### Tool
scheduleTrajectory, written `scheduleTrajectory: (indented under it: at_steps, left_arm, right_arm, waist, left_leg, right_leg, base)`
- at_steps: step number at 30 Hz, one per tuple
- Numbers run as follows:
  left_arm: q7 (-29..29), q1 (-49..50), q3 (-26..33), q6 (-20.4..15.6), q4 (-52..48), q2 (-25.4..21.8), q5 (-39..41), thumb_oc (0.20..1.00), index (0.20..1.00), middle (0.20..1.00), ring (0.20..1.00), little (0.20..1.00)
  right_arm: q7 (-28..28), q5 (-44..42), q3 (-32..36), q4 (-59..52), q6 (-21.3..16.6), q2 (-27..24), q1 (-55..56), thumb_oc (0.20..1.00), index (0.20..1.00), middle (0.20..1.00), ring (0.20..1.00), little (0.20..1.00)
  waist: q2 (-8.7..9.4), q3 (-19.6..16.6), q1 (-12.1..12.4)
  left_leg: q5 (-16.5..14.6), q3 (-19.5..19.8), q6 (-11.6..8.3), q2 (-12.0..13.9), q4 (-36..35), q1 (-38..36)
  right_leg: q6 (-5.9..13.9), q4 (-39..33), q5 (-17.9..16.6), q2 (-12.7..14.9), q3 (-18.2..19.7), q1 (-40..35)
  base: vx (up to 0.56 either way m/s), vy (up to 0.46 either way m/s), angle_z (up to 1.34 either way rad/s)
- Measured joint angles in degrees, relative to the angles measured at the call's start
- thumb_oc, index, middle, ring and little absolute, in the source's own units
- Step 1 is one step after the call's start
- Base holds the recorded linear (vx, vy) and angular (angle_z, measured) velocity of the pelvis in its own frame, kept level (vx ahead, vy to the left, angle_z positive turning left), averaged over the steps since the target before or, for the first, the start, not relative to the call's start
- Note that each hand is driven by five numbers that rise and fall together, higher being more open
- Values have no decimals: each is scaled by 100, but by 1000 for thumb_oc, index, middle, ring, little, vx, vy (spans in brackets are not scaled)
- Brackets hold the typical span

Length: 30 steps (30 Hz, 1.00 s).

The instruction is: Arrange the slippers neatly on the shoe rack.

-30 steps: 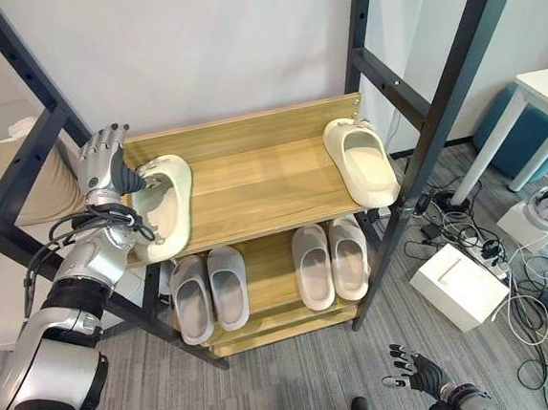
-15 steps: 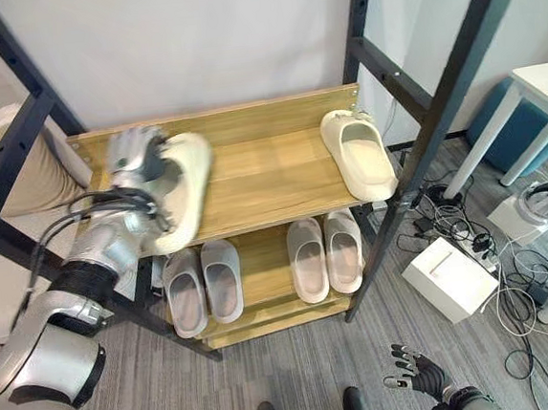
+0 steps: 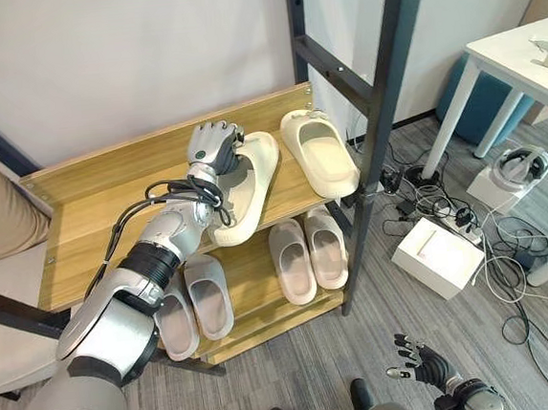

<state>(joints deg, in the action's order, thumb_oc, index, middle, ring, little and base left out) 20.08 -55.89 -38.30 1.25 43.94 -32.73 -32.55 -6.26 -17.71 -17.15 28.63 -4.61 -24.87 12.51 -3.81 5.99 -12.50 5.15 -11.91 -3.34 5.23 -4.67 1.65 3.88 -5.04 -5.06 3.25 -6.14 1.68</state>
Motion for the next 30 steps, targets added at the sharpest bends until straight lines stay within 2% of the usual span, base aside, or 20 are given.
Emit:
scheduleTrajectory:
  at_steps: [3, 9, 10, 11, 14, 19, 23, 30]
  left_arm:
    - [-6, -139, -2, 13, 131, 46, 9, 200, 200, 200, 200, 200]
    - [-9, -297, 5, 78, 579, 222, 270, 200, 200, 200, 200, 200]
    - [0, -334, 16, 94, 648, 276, 275, 470, 470, 470, 470, 470]
    - [0, -356, 16, 131, 673, 300, 283, 1000, 1000, 1000, 1000, 1000]
    - [12, -383, 69, 239, 552, 391, 662, 1000, 1000, 1000, 1000, 1000]
    - [62, -370, 112, 255, -207, 355, 674, 1000, 1000, 1000, 1000, 1000]
    - [153, -273, 534, 188, -1603, 355, 642, 1000, 1000, 1000, 1000, 1000]
    - [211, -27, 958, 189, -2129, 272, 612, 1000, 1000, 1000, 1000, 1000]
  right_arm:
    - [33, -46, 30, 0, 1, -91, 61, 1000, 1000, 1000, 1000, 1000]
    - [74, -101, -8, -1, 5, -92, 91, 1000, 1000, 1000, 1000, 1000]
    - [72, -114, -21, 0, 5, -90, 85, 1000, 1000, 1000, 1000, 1000]
    - [71, -147, -21, -1, 5, -90, 81, 1000, 1000, 1000, 1000, 1000]
    - [88, -146, -27, 11, 11, -82, -49, 1000, 1000, 1000, 1000, 1000]
    - [83, -145, -30, 9, 8, -83, -115, 1000, 1000, 1000, 1000, 1000]
    - [83, -141, -31, 15, 11, -75, -121, 1000, 1000, 1000, 1000, 1000]
    - [84, -139, -29, 19, 13, -74, -258, 1000, 1000, 1000, 1000, 1000]
  waist:
    - [-20, -1, -106]
    - [-44, -4, -135]
    - [-44, -4, -134]
    - [-45, -5, -135]
    - [-49, -8, -100]
    - [-49, -8, -29]
    - [-44, -5, 111]
    - [-44, -6, 280]
  left_leg:
    - [-4, -30, -7, 5, 0, 1]
    - [-10, -132, -15, 2, 0, 6]
    - [-10, -133, -15, 1, 0, 4]
    - [-10, -135, -15, 0, 0, 4]
    - [-10, -118, -16, 2, -1, 6]
    - [-8, -16, -14, -5, -25, 13]
    - [10, 166, -14, -16, 1, 6]
    - [14, 219, -15, -15, 1, -42]
  right_leg:
    - [2, 0, -2, 0, 8, 13]
    - [-4, 1, -36, 1, 111, 63]
    - [-4, 1, -39, 2, 113, 61]
    - [-2, 1, -41, 2, 116, 62]
    - [-4, 2, -44, 2, 94, 49]
    - [-1, 4, -39, 10, -14, 2]
    - [-46, 5, -54, 13, -178, -91]
    - [2, 3, -4, 12, -237, -170]
  base:
    - [-2, -10, -2]
    - [3, -15, -9]
    - [0, 0, 0]
    - [0, 0, 0]
    - [10, -35, 4]
    - [8, -20, 9]
    - [6, -17, 20]
    - [-2, -2, 5]
